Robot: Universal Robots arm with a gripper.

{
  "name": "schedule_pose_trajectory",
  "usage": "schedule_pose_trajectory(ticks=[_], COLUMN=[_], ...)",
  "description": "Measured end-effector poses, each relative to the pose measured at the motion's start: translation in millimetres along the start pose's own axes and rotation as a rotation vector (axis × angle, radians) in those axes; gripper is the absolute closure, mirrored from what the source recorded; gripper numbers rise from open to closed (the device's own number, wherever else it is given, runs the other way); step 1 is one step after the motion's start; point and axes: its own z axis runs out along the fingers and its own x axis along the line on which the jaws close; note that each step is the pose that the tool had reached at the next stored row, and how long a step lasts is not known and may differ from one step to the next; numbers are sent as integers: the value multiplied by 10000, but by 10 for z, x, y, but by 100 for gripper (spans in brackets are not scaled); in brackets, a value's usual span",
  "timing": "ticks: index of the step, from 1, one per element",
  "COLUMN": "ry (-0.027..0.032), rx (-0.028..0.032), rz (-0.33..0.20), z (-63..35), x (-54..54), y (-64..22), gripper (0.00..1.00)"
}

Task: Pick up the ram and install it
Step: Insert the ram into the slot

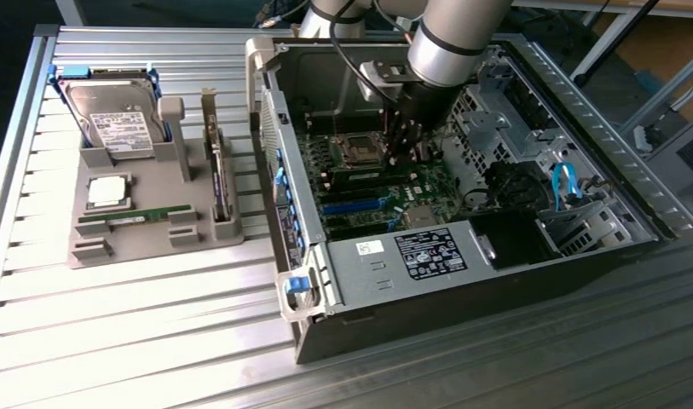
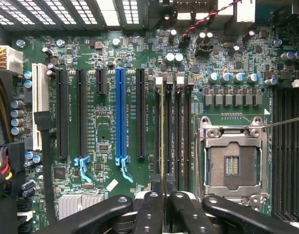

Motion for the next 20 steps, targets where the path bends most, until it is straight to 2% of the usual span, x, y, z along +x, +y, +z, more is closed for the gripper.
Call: schedule_pose_trajectory(ticks=[20], ry=[0], rx=[0], rz=[0], z=[6], x=[19], y=[0], gripper=[88])
